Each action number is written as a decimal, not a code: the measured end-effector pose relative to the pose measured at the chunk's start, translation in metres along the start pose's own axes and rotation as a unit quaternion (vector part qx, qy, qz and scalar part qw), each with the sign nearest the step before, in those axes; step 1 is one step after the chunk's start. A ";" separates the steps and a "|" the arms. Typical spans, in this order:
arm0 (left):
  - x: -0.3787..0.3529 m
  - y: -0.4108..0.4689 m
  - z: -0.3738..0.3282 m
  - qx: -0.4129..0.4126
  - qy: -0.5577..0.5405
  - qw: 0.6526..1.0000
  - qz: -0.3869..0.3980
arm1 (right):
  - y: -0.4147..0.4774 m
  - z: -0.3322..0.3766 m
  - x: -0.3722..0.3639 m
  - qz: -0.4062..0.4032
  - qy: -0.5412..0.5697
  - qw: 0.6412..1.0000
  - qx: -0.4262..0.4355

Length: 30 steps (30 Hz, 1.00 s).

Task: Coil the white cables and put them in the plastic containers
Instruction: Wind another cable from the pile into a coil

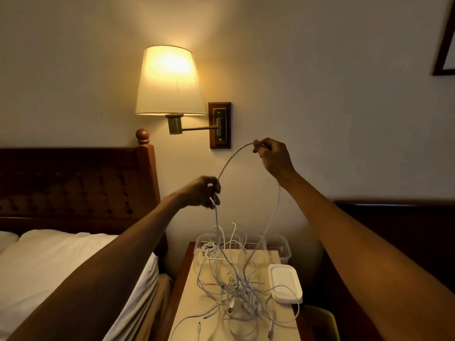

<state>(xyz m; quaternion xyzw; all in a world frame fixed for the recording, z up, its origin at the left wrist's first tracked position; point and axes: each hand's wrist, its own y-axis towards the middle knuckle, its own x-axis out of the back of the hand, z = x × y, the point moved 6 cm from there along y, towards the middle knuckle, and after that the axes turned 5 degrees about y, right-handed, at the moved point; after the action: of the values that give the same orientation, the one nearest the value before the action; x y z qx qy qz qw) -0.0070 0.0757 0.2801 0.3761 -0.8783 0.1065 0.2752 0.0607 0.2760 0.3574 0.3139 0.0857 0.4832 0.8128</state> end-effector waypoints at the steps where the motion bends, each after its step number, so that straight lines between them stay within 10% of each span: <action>1: 0.012 -0.001 -0.006 -0.020 -0.009 0.997 -0.076 | 0.000 -0.007 0.004 -0.003 -0.030 0.999 -0.016; 5: 0.050 -0.010 -0.026 -0.131 0.137 0.934 -0.303 | -0.001 -0.030 0.010 0.059 -0.133 0.986 -0.080; 11: 0.054 -0.014 -0.063 -0.216 0.211 0.880 -0.366 | -0.008 0.002 -0.017 0.195 -0.025 0.979 -0.059; 17: 0.062 -0.019 -0.099 -0.260 0.272 0.825 -0.422 | 0.002 0.038 -0.019 0.161 0.051 0.985 0.024; 21: 0.040 -0.004 -0.081 -0.204 0.253 0.912 -0.252 | 0.012 0.043 -0.004 0.055 0.034 0.996 0.064; 25: 0.008 0.003 -0.041 -0.070 -0.003 0.997 0.028 | 0.012 0.034 0.010 -0.033 0.003 0.998 0.060; 27: 0.015 0.002 -0.047 -0.088 -0.086 0.992 0.015 | 0.010 0.026 0.016 -0.042 -0.030 0.997 0.050; 30: 0.051 -0.009 -0.079 -0.144 -0.058 0.965 -0.211 | 0.008 0.017 0.028 -0.050 -0.077 0.995 0.037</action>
<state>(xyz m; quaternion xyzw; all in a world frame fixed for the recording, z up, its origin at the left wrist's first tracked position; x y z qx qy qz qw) 0.0026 0.0695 0.3735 0.5148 -0.7996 -0.1037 0.2914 0.0769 0.2946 0.3799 0.3751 0.0558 0.4128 0.8281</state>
